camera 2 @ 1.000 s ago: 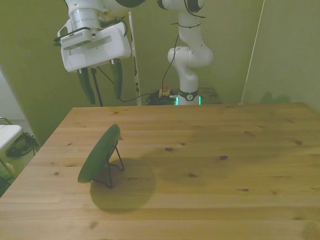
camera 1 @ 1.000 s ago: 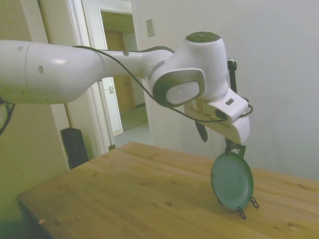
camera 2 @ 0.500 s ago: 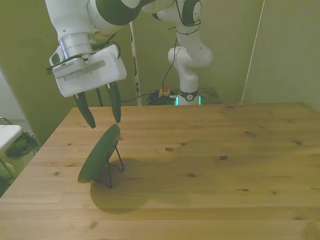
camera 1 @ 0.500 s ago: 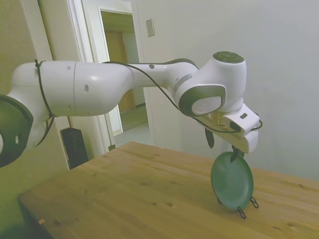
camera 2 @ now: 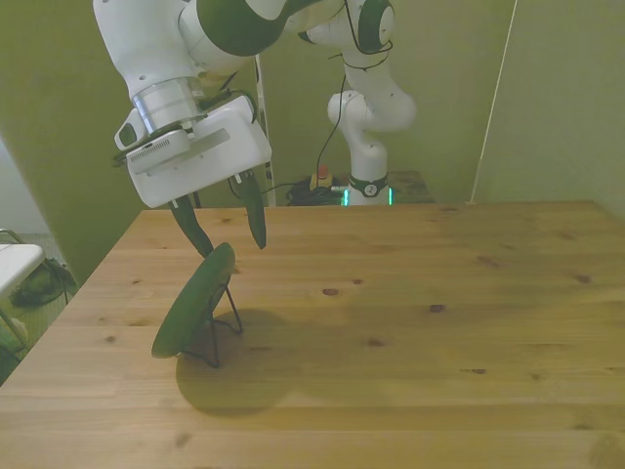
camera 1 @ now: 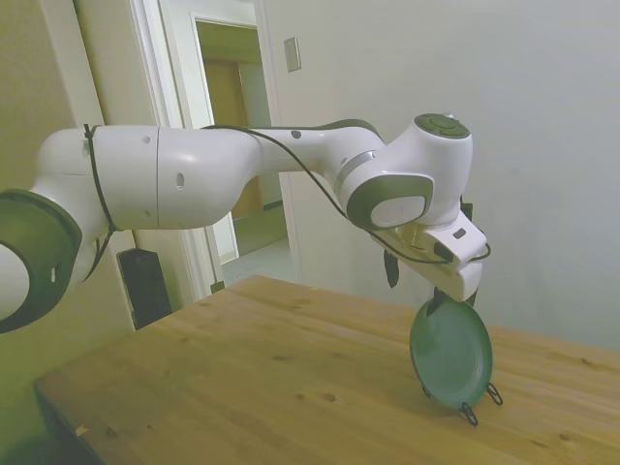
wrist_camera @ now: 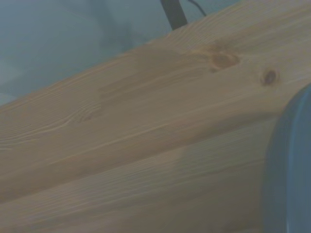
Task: Unload the plate
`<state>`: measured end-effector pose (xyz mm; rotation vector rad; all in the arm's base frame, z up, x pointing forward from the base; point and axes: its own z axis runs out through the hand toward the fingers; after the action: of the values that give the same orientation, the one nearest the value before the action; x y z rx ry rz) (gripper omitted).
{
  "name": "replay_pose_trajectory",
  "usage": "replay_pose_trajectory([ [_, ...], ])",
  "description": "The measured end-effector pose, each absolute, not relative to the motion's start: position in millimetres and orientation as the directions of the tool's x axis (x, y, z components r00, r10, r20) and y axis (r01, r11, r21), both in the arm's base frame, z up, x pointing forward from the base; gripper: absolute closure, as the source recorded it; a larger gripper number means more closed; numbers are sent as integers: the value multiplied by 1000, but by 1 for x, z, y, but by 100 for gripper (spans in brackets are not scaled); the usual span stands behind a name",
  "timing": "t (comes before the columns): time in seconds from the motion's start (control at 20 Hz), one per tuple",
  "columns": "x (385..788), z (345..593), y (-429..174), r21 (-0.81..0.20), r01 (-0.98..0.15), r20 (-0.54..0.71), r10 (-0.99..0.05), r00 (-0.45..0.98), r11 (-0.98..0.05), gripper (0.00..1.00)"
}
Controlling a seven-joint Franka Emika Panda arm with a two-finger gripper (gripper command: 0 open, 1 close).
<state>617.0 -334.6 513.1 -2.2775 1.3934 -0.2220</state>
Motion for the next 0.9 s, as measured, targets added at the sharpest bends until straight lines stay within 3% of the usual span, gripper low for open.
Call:
replay_pose_trajectory([
  [0.5, 627, 494, -346, -446, -811, -107, -877, 468, -379, 100],
  [0.9, 633, 493, -344, -448, -807, -104, -874, 474, -385, 100],
])
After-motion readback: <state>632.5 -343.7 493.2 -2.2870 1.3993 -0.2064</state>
